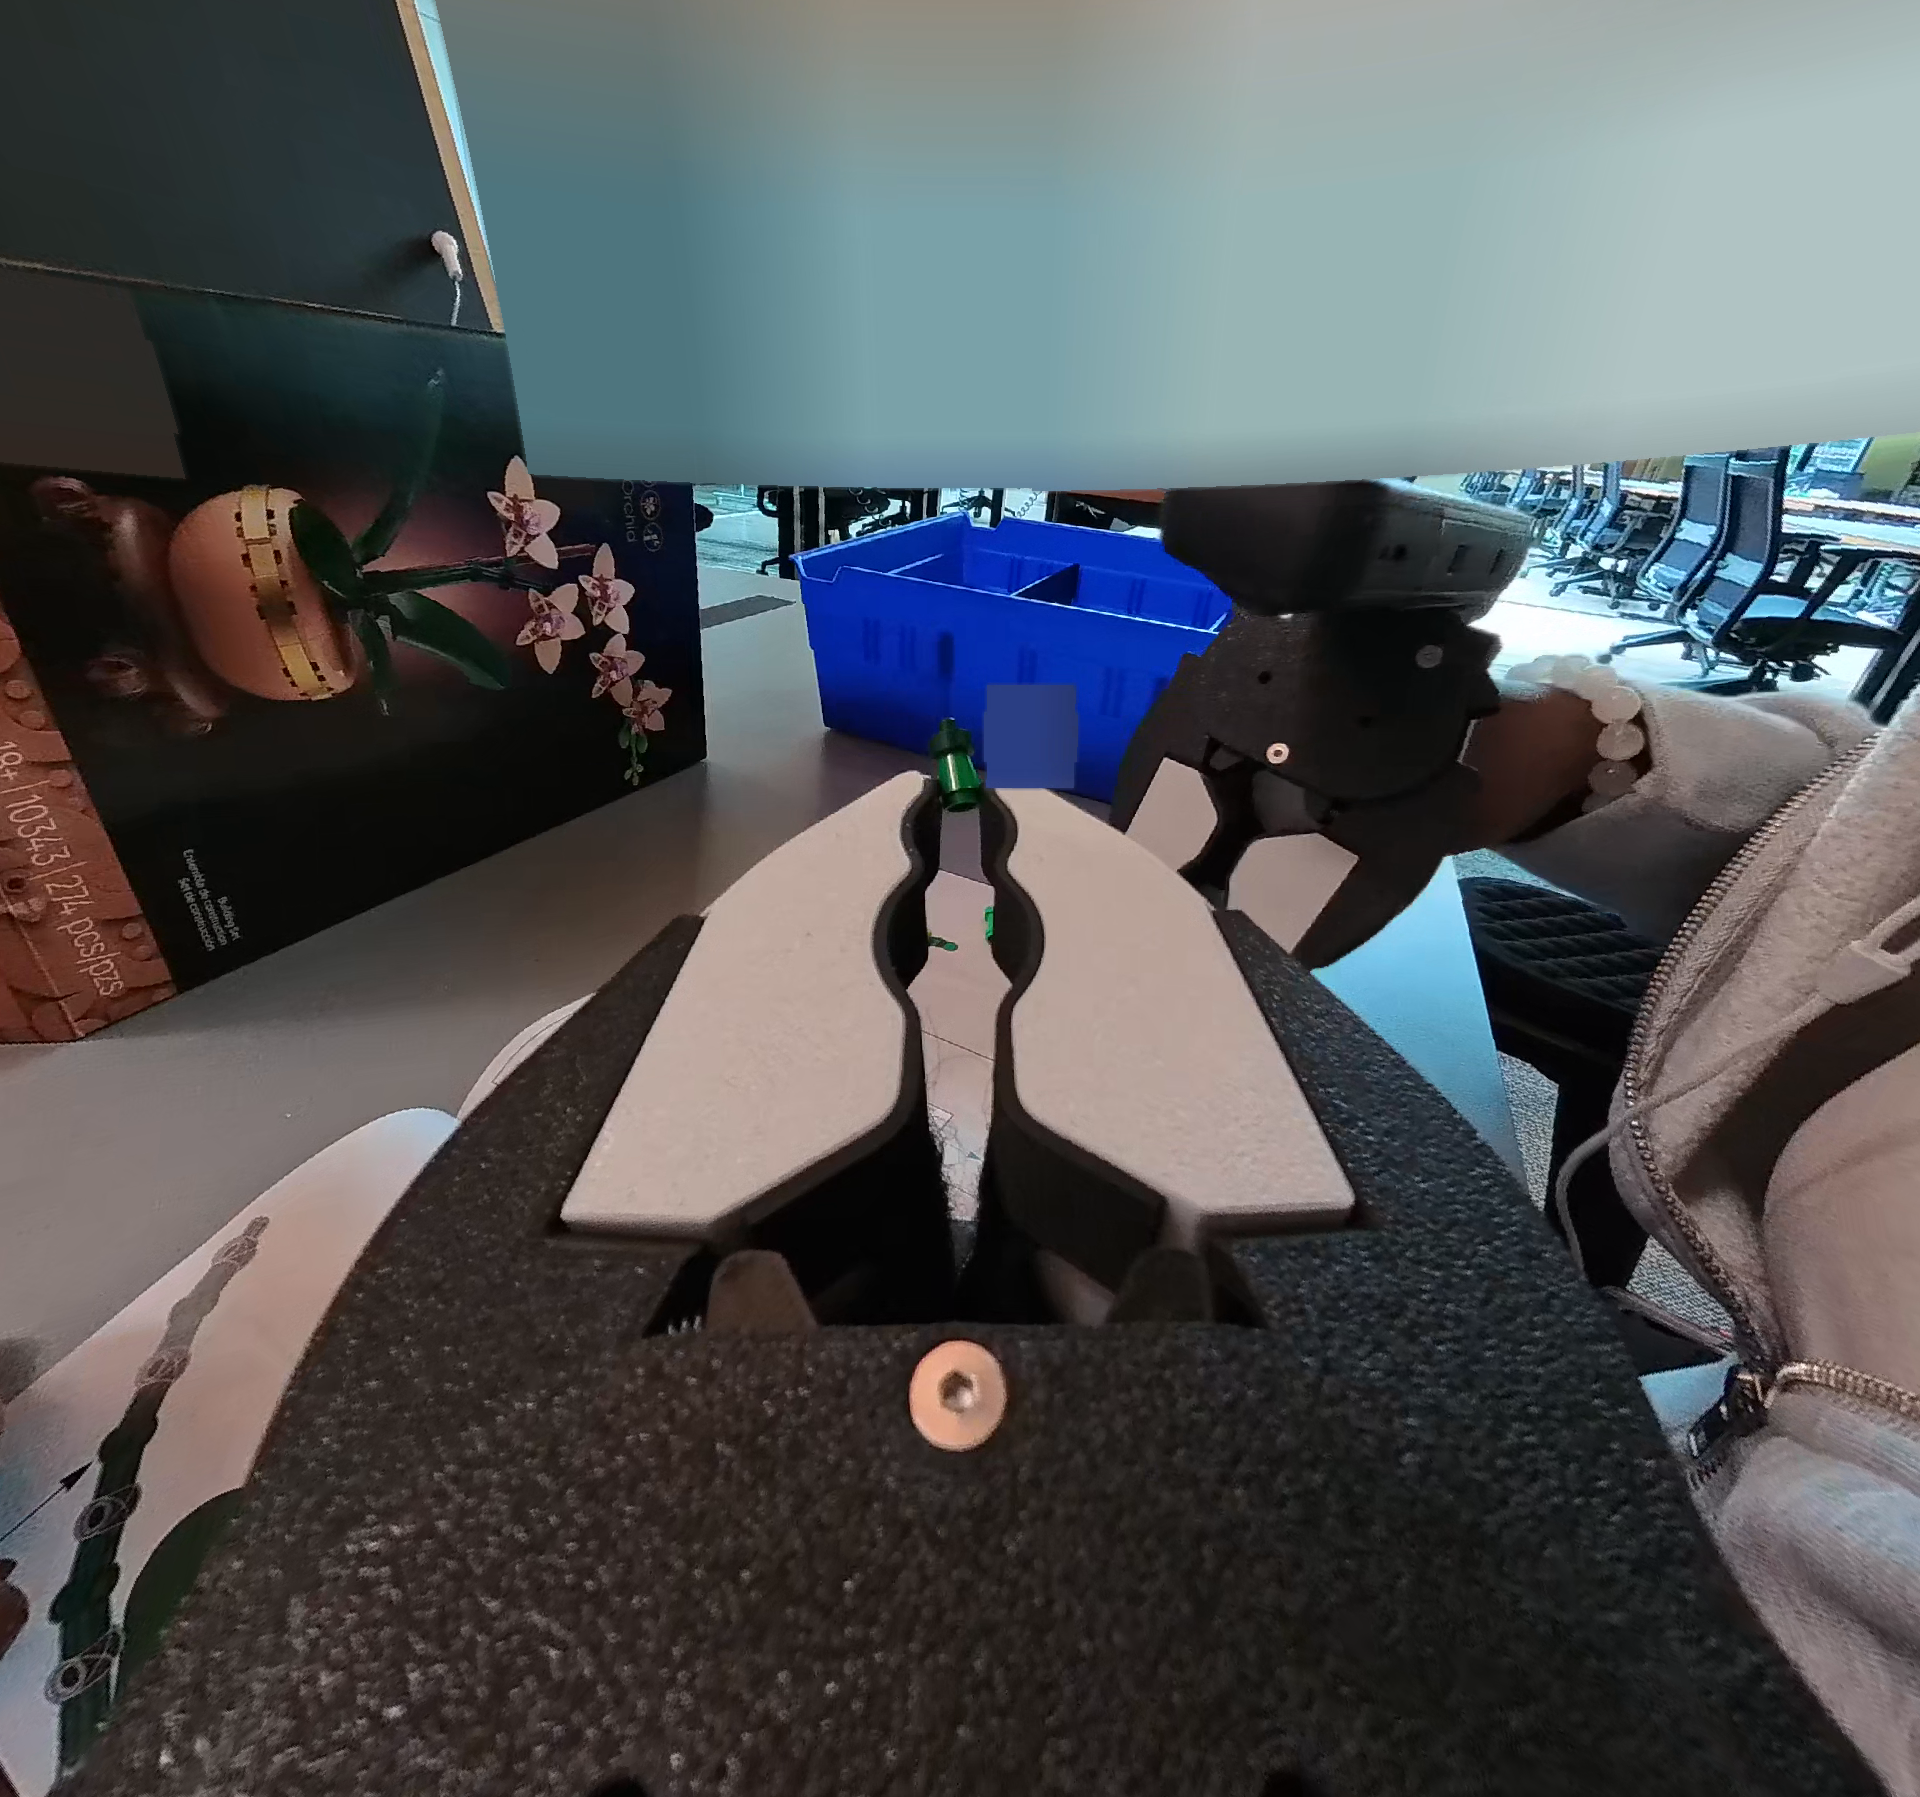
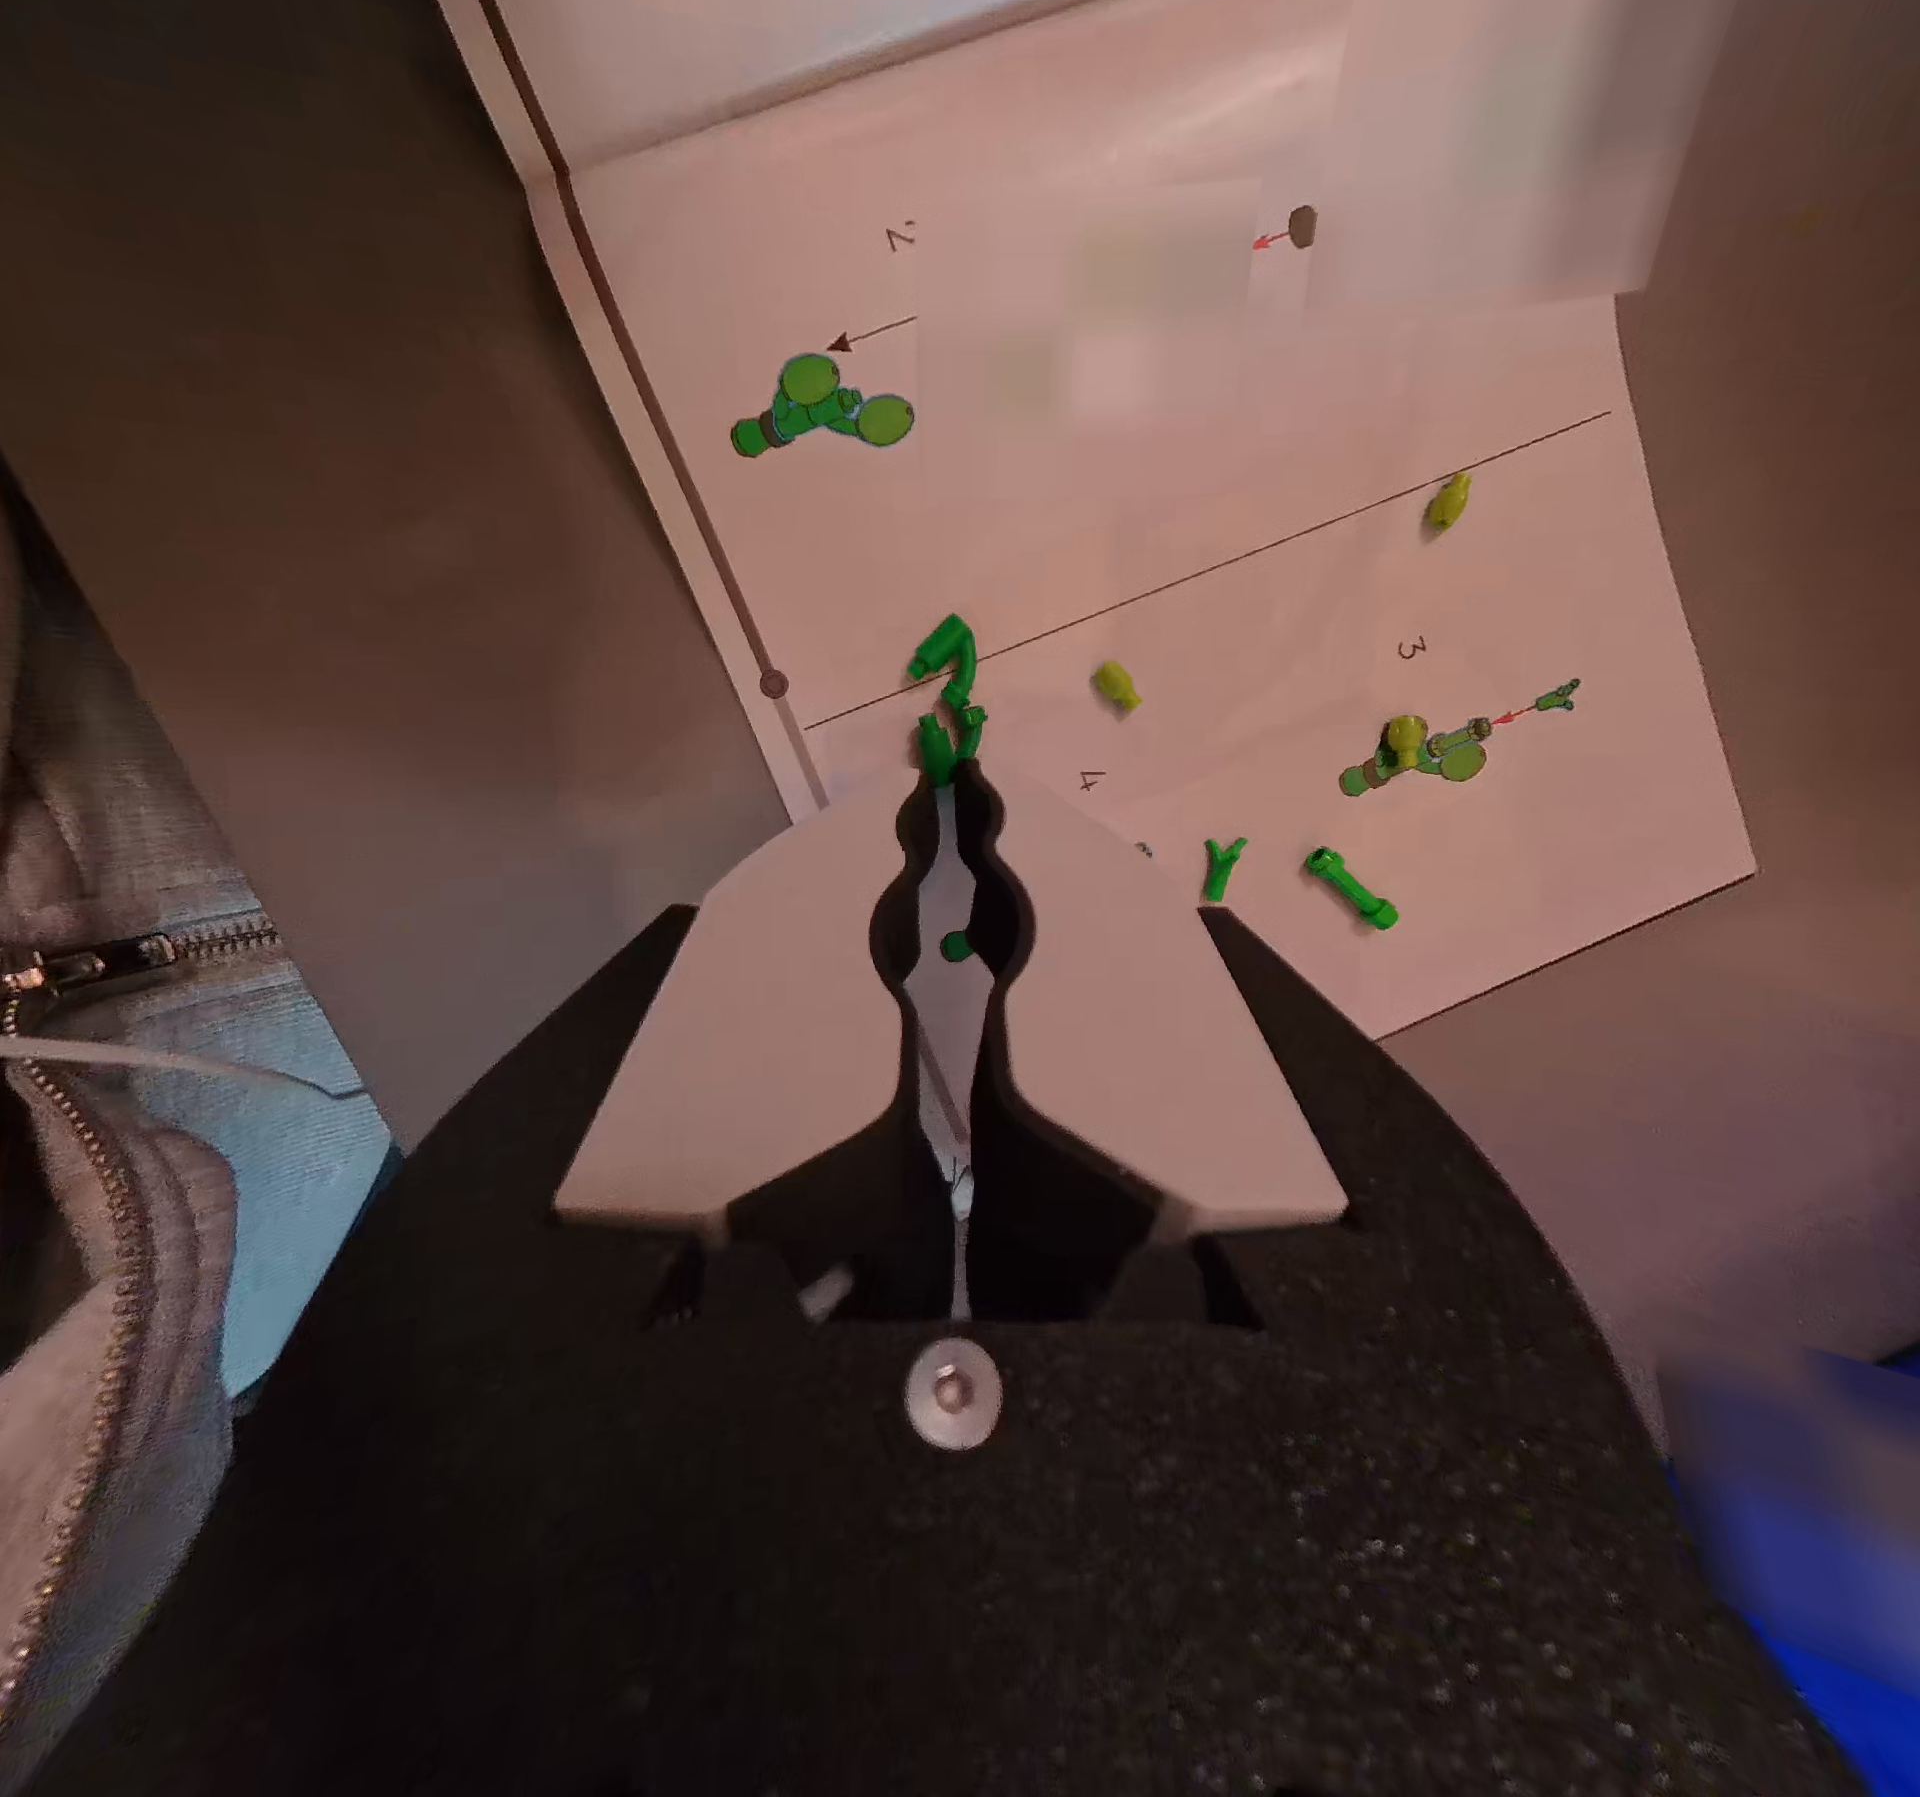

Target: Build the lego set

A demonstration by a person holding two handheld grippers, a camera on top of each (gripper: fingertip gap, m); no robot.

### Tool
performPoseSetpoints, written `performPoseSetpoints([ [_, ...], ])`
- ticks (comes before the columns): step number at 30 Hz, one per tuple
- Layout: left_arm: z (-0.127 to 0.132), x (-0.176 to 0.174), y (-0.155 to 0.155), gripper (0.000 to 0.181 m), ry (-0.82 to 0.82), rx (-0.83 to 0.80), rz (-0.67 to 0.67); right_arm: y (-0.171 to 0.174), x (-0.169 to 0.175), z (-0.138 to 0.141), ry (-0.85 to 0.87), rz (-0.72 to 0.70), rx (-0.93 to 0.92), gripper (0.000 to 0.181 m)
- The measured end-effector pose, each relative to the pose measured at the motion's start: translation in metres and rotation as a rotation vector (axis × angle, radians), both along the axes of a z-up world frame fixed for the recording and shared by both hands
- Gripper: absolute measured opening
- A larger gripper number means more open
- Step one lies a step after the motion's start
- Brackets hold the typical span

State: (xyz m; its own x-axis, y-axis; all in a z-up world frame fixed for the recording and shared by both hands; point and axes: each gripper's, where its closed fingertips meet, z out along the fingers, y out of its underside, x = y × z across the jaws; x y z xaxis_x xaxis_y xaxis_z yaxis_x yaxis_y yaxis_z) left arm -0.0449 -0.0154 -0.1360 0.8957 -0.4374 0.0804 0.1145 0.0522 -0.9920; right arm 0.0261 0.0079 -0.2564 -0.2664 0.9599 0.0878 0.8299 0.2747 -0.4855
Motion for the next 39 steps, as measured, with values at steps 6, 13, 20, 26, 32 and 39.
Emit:
performPoseSetpoints([
  [6, -0.001, 0.000, 0.000, 0.006, 0.006, -0.002, 0.002, 0.004, 0.005, 0.000, 0.016, 0.027, -0.008, 0.010],
  [13, -0.001, 0.000, 0.001, 0.006, 0.013, -0.004, 0.007, -0.002, 0.005, 0.007, 0.019, 0.105, 0.120, 0.013],
  [20, -0.001, 0.000, 0.000, 0.006, 0.010, -0.003, 0.003, 0.005, 0.015, 0.004, -0.035, 0.136, 0.197, 0.014],
  [26, -0.001, 0.000, 0.001, 0.006, 0.010, -0.005, 0.004, -0.011, 0.009, 0.023, 0.081, 0.102, 0.043, 0.008],
  [32, -0.001, 0.001, 0.000, 0.006, 0.011, -0.004, 0.003, -0.010, 0.002, 0.005, 0.032, 0.070, 0.053, 0.010],
  [39, -0.001, 0.000, 0.000, 0.006, 0.005, -0.003, 0.001, -0.004, 0.002, 0.001, 0.006, 0.086, 0.084, 0.008],
])
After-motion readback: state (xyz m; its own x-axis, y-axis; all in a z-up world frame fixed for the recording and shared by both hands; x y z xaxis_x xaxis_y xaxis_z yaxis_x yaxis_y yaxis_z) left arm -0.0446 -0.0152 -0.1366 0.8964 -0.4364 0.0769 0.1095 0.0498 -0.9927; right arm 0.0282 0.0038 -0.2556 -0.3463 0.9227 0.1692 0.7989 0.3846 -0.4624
